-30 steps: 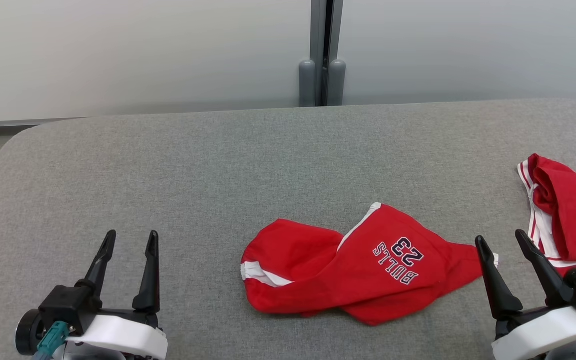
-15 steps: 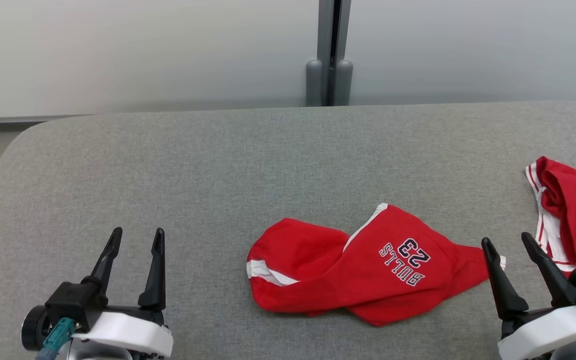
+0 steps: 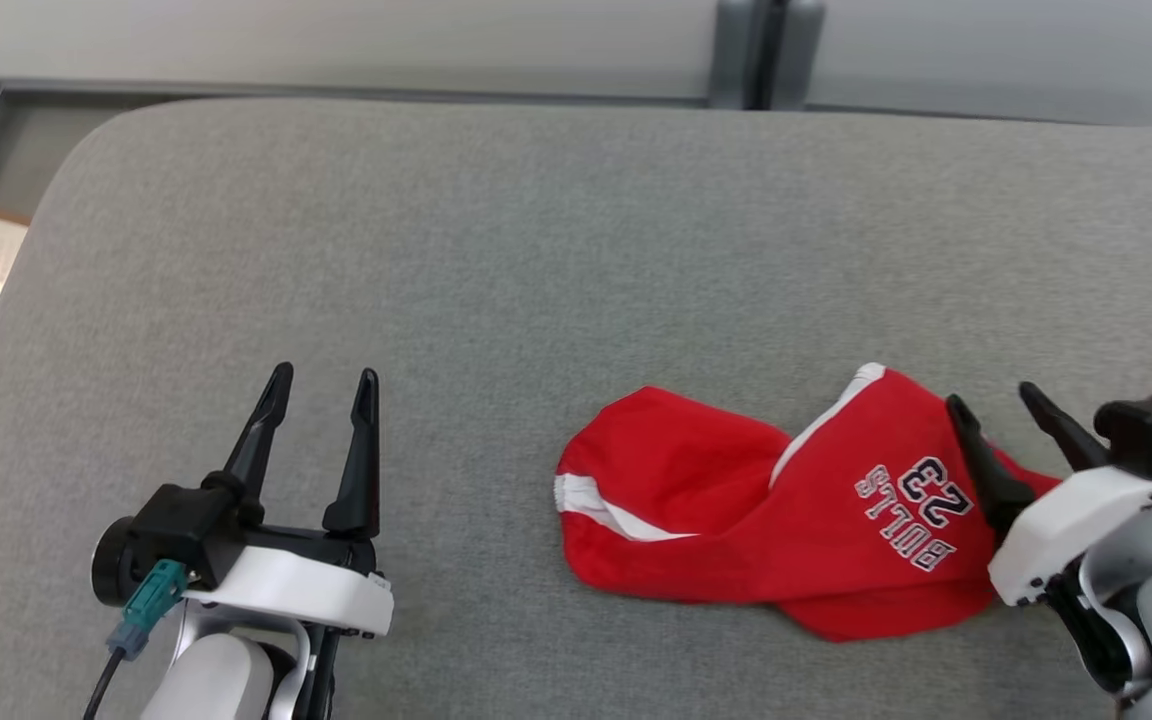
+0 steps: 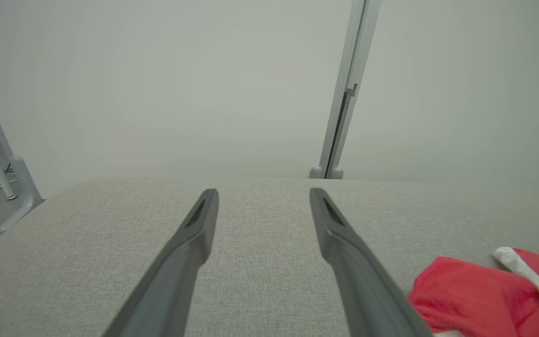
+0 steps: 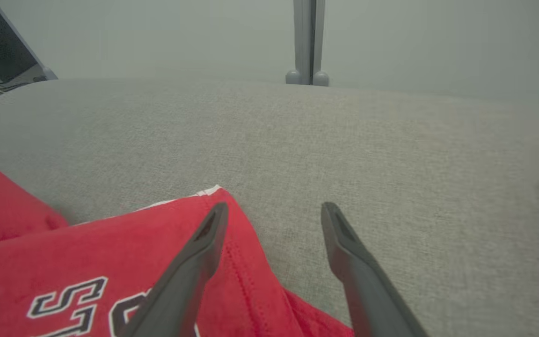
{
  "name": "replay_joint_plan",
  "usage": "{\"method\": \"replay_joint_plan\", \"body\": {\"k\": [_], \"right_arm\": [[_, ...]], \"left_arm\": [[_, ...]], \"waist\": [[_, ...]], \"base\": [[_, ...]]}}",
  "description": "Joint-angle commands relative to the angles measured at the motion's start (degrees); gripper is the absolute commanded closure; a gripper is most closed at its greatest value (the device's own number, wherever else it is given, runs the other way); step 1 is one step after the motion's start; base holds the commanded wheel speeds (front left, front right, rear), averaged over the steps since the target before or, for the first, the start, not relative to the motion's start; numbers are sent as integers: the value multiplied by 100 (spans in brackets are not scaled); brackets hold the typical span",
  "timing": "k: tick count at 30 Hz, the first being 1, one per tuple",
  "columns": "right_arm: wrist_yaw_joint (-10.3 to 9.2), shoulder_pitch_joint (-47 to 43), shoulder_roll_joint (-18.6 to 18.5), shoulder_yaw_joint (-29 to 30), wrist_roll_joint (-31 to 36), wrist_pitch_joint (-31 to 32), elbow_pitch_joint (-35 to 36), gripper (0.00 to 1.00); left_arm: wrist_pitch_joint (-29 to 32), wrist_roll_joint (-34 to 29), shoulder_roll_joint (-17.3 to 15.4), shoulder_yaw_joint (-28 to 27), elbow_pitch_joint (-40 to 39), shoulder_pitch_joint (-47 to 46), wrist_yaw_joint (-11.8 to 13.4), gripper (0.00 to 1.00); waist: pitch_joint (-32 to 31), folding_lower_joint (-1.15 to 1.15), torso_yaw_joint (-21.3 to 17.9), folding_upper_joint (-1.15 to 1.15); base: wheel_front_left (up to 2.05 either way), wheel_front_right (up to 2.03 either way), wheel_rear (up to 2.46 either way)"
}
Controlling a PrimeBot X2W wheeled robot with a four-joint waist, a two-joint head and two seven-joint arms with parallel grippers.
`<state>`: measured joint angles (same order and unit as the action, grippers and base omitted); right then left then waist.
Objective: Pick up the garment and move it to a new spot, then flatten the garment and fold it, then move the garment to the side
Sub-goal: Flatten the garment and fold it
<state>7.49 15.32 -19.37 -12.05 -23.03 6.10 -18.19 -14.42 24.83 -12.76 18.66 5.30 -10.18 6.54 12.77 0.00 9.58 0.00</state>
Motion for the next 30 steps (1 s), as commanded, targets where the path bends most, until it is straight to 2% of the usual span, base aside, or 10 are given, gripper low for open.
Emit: {"method": "replay_joint_plan", "body": {"k": [1, 6, 7, 9, 10, 17, 19, 26, 30], "right_arm": [[0, 132, -75, -94, -100, 65, -119, 0], [0, 510, -288, -610, -535, 338, -546, 0], [0, 532, -331, -720, -647, 445, -577, 9], [0, 593, -487, -1013, -976, 658, -479, 97], [0, 599, -555, -1100, -1063, 713, -417, 100], [1, 595, -810, -1263, -1537, 588, 153, 100], [0, 551, -904, -1219, -1486, 496, 335, 100], [1, -25, -865, -909, -1335, 147, 1117, 100], [0, -853, -686, -602, -1279, 197, 1596, 100]], "left_arm": [[-38, -13, 13, -8, 42, -105, -48, 0], [-68, -63, 115, -34, 218, -231, -123, 0], [-69, -70, 132, -49, 240, -234, -134, 0], [-76, -84, 154, -104, 277, -217, -140, 0], [-78, -102, 161, -117, 282, -210, -146, 0], [-80, -186, 168, -257, 235, -185, -161, 0], [-80, -222, 166, -289, 220, -162, -173, 0], [-81, -294, 181, -365, 176, -74, -161, 0], [-81, -296, 193, -385, 166, 7, -161, 0]], "waist": [[214, 0, 209, 0], [252, 0, 271, 0], [245, 0, 263, 0], [220, 0, 216, 0], [213, 0, 199, 0], [164, 0, 16, 0], [141, 0, -37, 0], [58, 0, -185, 0], [22, 0, -248, 0]], "base": [[0, 0, 0], [0, 0, 0], [0, 0, 0], [0, 0, 0], [0, 0, 0], [0, 0, 0], [0, 0, 0], [0, 0, 0], [0, 0, 0]]}}
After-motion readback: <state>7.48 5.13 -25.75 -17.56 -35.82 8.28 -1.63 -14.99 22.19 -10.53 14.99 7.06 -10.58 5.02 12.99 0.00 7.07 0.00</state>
